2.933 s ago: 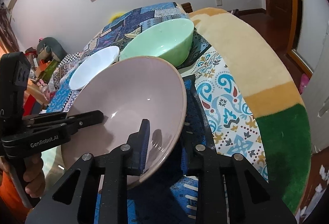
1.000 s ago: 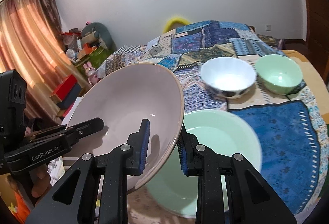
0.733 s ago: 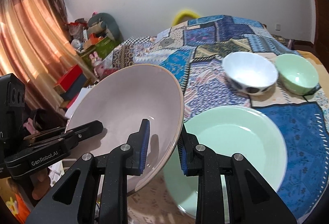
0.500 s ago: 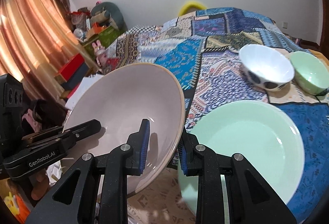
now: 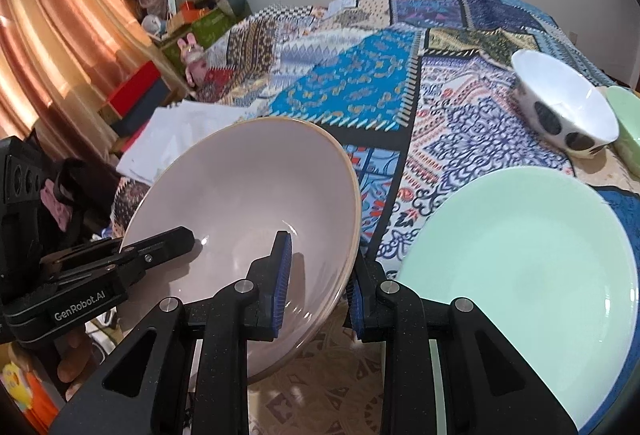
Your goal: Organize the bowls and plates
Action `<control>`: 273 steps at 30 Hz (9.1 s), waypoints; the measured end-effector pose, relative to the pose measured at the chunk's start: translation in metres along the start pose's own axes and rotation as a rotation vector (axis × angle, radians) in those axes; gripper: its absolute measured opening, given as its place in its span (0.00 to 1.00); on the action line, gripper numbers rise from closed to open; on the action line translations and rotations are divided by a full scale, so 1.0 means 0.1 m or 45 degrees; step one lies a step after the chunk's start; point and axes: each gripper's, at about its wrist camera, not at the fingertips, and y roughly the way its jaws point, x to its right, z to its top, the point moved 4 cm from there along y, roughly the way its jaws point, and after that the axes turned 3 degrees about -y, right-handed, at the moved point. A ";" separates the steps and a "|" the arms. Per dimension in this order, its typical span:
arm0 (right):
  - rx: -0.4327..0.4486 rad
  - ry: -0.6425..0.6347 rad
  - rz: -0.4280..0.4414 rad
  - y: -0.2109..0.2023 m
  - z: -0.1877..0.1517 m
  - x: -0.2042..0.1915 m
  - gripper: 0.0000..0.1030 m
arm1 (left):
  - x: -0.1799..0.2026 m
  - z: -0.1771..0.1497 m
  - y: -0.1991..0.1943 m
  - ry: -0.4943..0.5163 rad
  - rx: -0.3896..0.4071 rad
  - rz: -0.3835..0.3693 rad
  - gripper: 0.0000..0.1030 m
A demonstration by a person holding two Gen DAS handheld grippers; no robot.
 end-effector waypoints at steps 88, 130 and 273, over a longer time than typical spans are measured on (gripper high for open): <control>-0.005 0.133 -0.223 -0.12 0.60 2.45 0.24 | 1.78 1.06 1.16 0.300 -0.081 0.023 0.59; 0.028 0.119 -0.093 -0.44 0.61 2.26 0.22 | 2.41 1.05 1.68 0.473 -0.146 0.095 0.17; 0.116 -0.056 -0.024 -0.77 0.14 0.68 0.34 | 0.46 0.23 -0.29 0.248 0.101 0.371 0.58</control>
